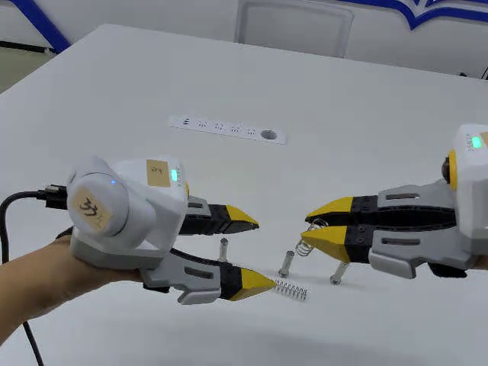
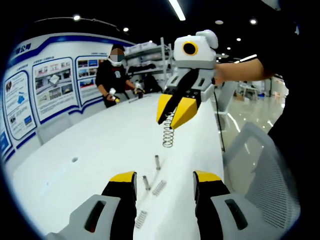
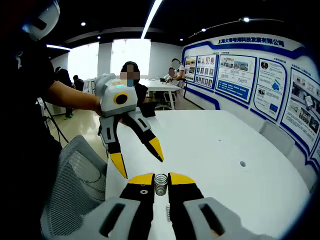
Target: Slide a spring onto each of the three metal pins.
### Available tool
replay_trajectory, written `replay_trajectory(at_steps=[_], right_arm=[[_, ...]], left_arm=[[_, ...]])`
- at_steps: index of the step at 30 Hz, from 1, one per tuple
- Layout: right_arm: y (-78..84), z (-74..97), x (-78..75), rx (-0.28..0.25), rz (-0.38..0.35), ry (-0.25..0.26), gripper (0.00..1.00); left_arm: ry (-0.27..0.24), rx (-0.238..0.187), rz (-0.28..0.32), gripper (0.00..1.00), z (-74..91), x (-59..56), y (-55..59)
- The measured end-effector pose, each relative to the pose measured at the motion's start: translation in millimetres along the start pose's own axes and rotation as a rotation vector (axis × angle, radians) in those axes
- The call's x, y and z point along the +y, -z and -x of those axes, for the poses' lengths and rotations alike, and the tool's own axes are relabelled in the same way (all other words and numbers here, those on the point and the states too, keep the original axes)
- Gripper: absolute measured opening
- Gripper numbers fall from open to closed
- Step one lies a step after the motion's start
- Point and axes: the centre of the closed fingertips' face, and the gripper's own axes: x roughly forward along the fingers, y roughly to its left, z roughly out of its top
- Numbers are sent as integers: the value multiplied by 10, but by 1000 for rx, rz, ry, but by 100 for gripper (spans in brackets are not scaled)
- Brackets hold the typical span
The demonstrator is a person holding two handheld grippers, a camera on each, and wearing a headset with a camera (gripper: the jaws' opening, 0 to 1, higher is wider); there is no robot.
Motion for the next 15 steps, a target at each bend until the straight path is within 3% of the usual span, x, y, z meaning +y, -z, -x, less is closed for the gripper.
replay_trajectory(at_steps=[3,7,11,15], right_arm=[[82,98,-208,17,-12,68,11],[200,192,-447,23,-62,140,11],[372,245,-661,39,-107,213,11],[580,217,-754,73,-121,253,11]], left_arm=[[1,-3,-1,44,33,5,-18],[-11,-20,8,55,57,30,-41],[-19,4,-9,62,84,39,6],[-36,1,16,69,131,73,42]])
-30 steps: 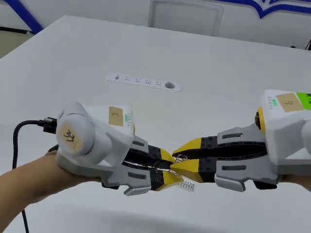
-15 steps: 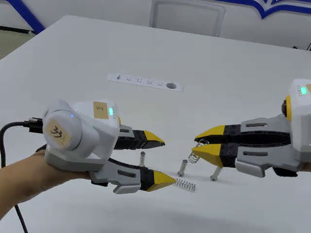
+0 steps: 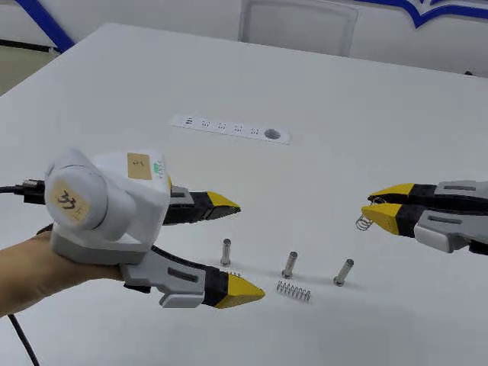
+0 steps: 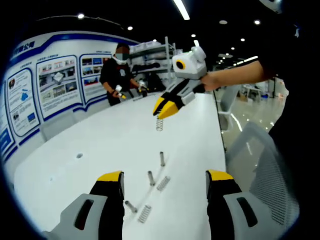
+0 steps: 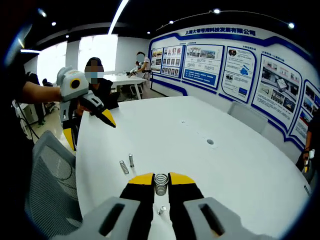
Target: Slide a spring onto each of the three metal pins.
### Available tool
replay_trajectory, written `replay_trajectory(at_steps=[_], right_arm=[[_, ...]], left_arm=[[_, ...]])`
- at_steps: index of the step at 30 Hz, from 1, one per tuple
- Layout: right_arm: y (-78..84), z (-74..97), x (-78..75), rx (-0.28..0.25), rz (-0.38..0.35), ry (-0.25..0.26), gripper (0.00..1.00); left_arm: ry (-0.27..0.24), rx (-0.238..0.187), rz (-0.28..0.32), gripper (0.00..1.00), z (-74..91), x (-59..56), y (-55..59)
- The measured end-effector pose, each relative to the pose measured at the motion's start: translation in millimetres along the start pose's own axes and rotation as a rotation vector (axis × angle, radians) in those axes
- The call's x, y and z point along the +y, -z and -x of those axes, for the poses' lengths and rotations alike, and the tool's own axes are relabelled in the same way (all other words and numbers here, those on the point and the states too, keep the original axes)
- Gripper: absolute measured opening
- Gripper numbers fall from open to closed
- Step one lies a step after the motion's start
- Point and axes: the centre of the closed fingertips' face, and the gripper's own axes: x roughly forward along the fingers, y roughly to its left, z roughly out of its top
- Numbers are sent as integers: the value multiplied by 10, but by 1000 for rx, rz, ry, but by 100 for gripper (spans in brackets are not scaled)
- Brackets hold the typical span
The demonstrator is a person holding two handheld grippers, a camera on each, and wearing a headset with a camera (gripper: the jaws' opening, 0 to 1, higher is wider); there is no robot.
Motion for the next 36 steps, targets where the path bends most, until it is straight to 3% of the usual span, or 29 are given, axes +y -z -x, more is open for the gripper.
replay_trajectory(at_steps=[3,10,14,18,26,36], right_arm=[[199,-76,-46,36,-29,17,11],[430,-206,-98,45,-115,35,11],[583,-296,-144,67,-153,60,11],[704,-349,-151,92,-164,67,11],[735,-387,-152,91,-187,68,11],[776,-415,-108,102,-191,56,11]], left_arm=[[-20,6,14,74,33,41,39],[-78,28,48,86,97,152,152],[-126,46,75,99,112,218,229],[-146,45,94,100,133,250,262],[-168,46,120,100,178,297,298],[-157,40,132,100,153,255,289]])
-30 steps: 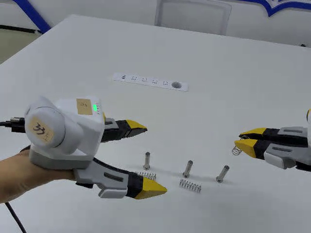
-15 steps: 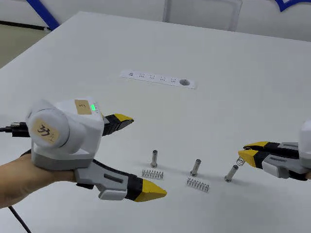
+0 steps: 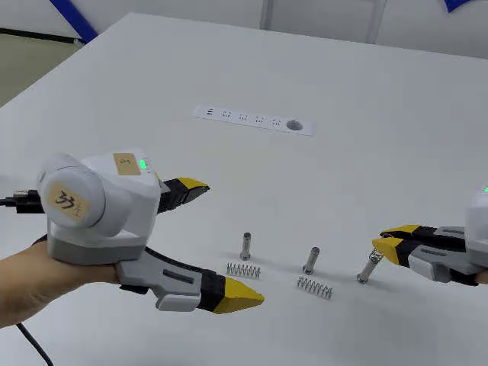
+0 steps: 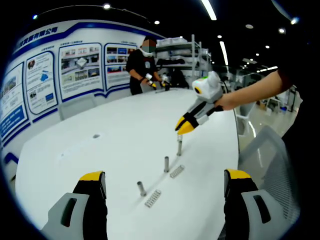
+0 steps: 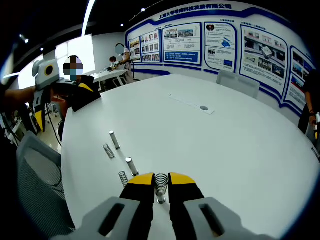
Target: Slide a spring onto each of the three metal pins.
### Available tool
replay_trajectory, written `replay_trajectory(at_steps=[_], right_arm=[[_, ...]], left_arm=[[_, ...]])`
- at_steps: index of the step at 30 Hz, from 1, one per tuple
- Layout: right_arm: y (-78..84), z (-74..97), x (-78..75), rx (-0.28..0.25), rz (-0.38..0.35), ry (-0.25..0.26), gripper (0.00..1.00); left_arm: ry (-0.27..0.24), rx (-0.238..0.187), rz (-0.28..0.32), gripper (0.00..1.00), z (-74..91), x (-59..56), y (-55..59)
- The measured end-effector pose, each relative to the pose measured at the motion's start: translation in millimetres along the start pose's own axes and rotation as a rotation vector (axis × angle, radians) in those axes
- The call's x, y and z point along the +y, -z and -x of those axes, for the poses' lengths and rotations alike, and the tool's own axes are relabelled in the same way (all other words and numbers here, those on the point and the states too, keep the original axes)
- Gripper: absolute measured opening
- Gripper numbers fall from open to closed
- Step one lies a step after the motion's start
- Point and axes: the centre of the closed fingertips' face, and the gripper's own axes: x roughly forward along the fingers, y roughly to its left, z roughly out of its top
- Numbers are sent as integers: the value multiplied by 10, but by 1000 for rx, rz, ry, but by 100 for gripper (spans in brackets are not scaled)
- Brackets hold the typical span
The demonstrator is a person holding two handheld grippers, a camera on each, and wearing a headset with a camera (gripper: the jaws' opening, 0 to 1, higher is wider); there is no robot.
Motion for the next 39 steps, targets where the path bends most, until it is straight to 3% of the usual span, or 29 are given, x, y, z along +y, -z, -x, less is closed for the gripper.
replay_trajectory(at_steps=[10,26,28,39], right_arm=[[18,18,-11,6,-36,-4,11],[19,17,2,25,-28,-7,11],[67,11,14,46,-22,-7,11],[179,-60,-8,47,-12,-7,11]], left_arm=[[13,13,10,97,-7,-32,29],[27,18,31,96,4,-68,72],[28,21,31,96,2,-72,77],[28,26,31,96,7,-56,84]])
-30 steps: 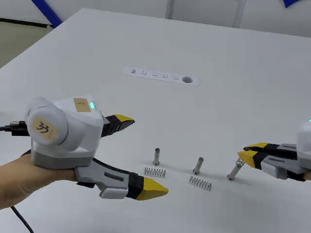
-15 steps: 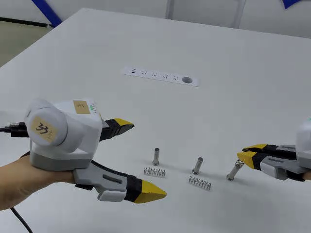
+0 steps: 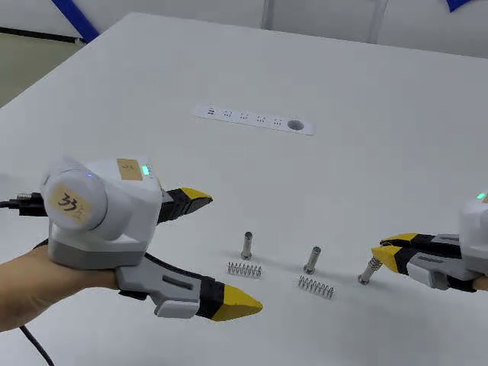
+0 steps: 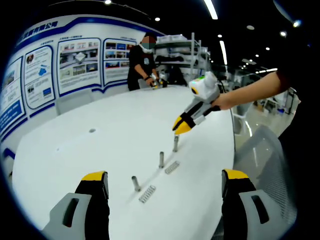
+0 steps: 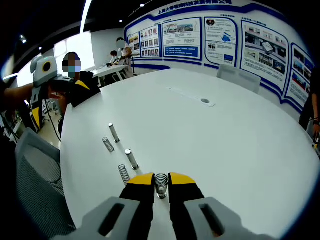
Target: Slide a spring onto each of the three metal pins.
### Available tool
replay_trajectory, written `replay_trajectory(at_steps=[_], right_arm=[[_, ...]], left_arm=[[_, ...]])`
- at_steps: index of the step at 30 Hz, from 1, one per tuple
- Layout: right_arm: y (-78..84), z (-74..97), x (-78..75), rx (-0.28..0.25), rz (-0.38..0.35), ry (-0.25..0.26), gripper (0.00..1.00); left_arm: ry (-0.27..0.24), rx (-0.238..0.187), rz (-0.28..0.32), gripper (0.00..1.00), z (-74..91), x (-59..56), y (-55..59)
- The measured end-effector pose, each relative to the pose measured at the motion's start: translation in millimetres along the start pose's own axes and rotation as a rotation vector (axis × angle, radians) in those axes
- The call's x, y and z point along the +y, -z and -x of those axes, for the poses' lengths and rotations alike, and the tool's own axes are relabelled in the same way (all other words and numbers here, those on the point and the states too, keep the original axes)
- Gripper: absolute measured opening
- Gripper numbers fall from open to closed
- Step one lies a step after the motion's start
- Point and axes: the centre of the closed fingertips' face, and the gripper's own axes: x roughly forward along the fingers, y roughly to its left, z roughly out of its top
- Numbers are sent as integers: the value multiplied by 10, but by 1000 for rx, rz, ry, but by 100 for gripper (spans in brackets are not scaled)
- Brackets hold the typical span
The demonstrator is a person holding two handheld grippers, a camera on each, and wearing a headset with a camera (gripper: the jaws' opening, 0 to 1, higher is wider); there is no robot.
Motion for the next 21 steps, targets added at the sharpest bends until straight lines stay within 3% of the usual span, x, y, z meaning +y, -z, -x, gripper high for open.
replay_trajectory(at_steps=[13,17,21], right_arm=[[118,-128,10,4,-23,-1,11],[181,-162,7,21,-1,5,12],[206,-187,32,32,14,3,12]], left_arm=[[0,25,-3,95,1,3,73],[2,43,-13,95,-2,4,104],[3,24,-1,95,-6,1,57]])
